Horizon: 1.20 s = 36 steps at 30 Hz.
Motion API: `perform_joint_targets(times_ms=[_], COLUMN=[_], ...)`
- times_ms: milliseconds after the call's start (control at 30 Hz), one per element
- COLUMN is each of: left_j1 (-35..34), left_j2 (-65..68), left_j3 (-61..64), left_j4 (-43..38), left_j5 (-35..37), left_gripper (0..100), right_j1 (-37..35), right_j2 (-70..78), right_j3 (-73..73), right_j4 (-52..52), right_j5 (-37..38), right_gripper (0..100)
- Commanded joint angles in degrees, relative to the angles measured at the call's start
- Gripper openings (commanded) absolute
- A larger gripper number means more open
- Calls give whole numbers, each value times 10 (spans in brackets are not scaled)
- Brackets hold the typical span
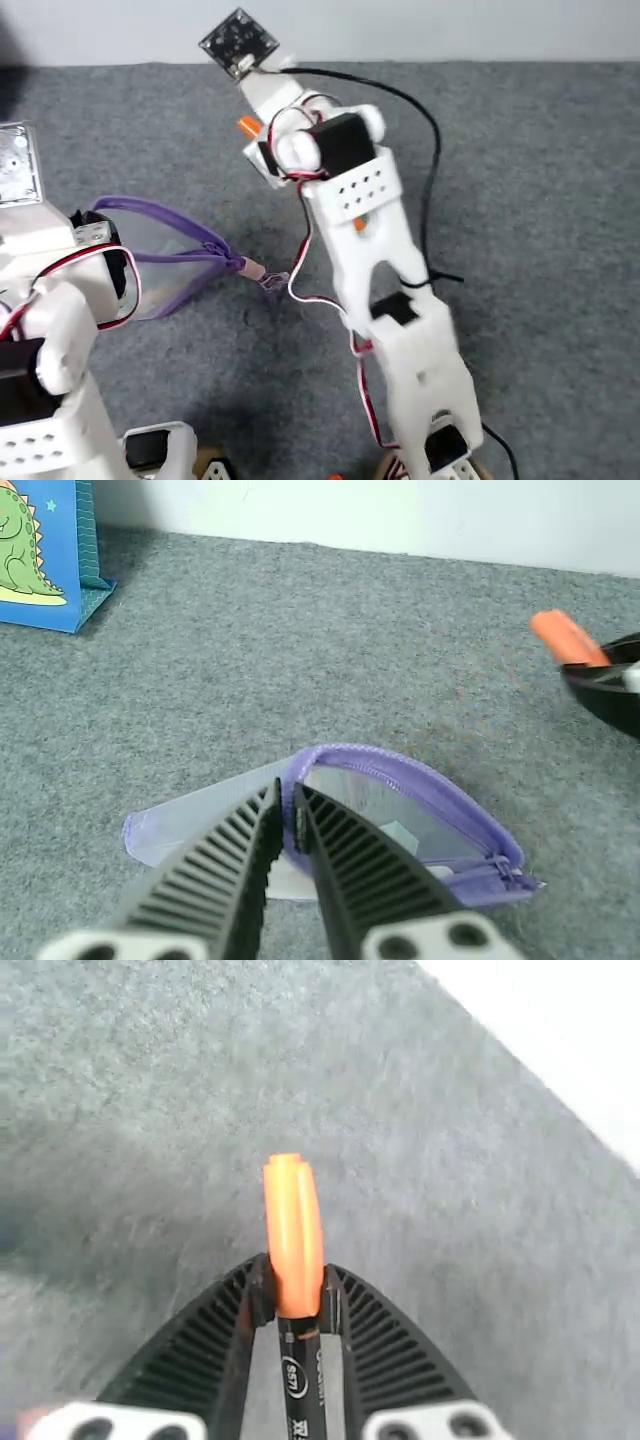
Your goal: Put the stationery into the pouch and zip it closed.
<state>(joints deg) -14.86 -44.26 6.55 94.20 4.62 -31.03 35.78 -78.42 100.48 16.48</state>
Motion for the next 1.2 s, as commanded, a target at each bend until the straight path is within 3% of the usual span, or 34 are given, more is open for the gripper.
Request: perform_joint_targets(times_ms=[0, 333, 600, 900, 1167], left_j1=[-1, -1, -1, -1, -1], left_j2=[4, 4, 4, 4, 4], left_j3=[46, 46, 45, 6, 8], left_j4=[4, 8, 6, 9, 9], left_j5=[5, 5, 38, 48, 50], left_gripper=[13, 13, 13, 13, 13], right_j1=[4, 0, -63, -77, -109], right_j2=[-167, -461, -560, -567, -559], right_j3=[155, 476, 518, 529, 683], right_j4=[25, 23, -14, -234, -567], right_j5=[-24, -133, -317, -499, -546], right_gripper=[7, 7, 7, 7, 8])
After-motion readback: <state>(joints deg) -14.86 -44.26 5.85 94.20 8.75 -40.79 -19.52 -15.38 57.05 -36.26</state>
